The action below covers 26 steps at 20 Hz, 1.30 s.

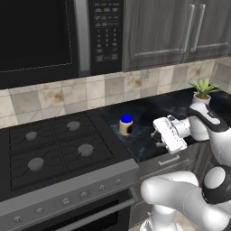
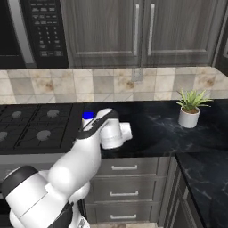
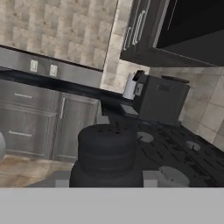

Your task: Collect the turmeric, mayonnaise, and shaker from the cabinet and place them next to the stove.

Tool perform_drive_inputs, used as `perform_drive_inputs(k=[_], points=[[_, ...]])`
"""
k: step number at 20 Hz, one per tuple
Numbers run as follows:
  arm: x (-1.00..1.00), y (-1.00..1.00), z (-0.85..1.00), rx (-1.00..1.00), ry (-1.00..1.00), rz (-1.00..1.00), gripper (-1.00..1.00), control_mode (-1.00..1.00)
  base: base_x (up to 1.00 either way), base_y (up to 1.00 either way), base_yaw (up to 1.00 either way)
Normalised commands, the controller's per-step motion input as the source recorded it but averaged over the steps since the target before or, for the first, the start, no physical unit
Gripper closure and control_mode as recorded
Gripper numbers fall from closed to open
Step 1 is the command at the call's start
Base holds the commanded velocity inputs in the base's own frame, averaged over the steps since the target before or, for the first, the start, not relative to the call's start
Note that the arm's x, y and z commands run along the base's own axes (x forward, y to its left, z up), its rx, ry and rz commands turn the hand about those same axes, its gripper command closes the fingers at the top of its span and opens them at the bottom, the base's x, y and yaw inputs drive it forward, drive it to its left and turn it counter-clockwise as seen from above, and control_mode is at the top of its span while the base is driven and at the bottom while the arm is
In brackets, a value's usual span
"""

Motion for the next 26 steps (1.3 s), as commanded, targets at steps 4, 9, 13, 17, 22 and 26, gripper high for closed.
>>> perform_drive_inputs(k=[4, 9, 13, 17, 22, 26], points=[[0.24, 0.06, -0.2, -0.06, 0.03, -0.01, 1.0, -1.0, 0.0, 0.0, 0.0], [0.31, 0.07, -0.2, 0.0, 0.02, 0.0, 1.0, -1.0, 0.0, 0.0, 0.0], [0.32, 0.02, -0.23, 0.0, 0.02, 0.0, 1.0, -1.0, 0.0, 0.0, 0.0], [0.28, 0.0, -0.18, 0.01, 0.03, 0.0, 1.0, -1.0, 0.0, 0.0, 0.0], [0.24, 0.0, -0.18, 0.0, 0.02, 0.0, 1.0, -1.0, 0.0, 0.0, 0.0], [0.19, 0.0, -0.17, 0.0, 0.04, 0.0, 1.0, -1.0, 0.0, 0.0, 0.0]])
